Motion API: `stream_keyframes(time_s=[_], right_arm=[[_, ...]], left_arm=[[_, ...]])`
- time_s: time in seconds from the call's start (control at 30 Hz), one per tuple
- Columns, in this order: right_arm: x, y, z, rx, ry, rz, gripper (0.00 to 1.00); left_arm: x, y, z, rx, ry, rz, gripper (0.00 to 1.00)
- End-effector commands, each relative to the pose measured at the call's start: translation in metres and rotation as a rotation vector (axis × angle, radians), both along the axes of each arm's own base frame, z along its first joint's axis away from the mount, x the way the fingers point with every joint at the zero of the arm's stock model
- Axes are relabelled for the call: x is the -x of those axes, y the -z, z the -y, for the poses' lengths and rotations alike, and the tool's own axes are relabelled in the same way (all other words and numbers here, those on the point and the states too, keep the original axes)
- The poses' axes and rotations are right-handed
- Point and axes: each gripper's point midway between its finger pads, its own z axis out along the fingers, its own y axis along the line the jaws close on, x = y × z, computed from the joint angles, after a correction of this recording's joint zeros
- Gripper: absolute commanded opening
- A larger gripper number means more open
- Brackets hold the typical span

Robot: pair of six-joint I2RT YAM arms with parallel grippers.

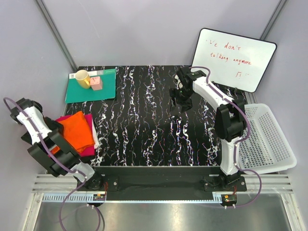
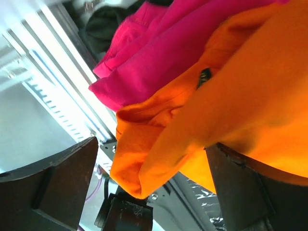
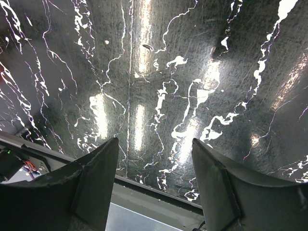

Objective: Fold and stack the t-shirts
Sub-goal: Put the neatly folded tshirt into the corner of the board with the left arm

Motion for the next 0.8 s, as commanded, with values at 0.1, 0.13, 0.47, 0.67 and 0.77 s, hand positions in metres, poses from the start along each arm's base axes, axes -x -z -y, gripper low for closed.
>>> stream_keyframes(time_s=[0.1, 0.13, 0.47, 0.67, 0.77], right_arm=[[-0.005, -0.004, -0.006, -0.043, -0.004, 0.007, 0.70], [-0.006, -0.003, -0.006, -0.044, -0.003, 0.006, 0.70], [0.001, 0.000, -0.005, -0.040, -0.005, -0.012, 0.70], [0.003, 0.004, -0.004, -0.037, -0.003, -0.022, 0.70], [0.003, 0.004, -0.003, -0.032, -0.004, -0.020, 0.71]], left_arm=[[-0.033, -0.091, -0.014, -0.260, 0.036, 0.357, 0.99], [-0.036, -0.094, -0.010, -0.263, 0.047, 0.395, 0.99], [-0.109, -0.078, 0.100, 0.185, 0.342, 0.918, 0.00], [-0.131, -0.052, 0.157, 0.591, 0.380, 1.059, 0.00], [-0.131, -0.021, 0.161, 0.661, 0.272, 1.061, 0.00]])
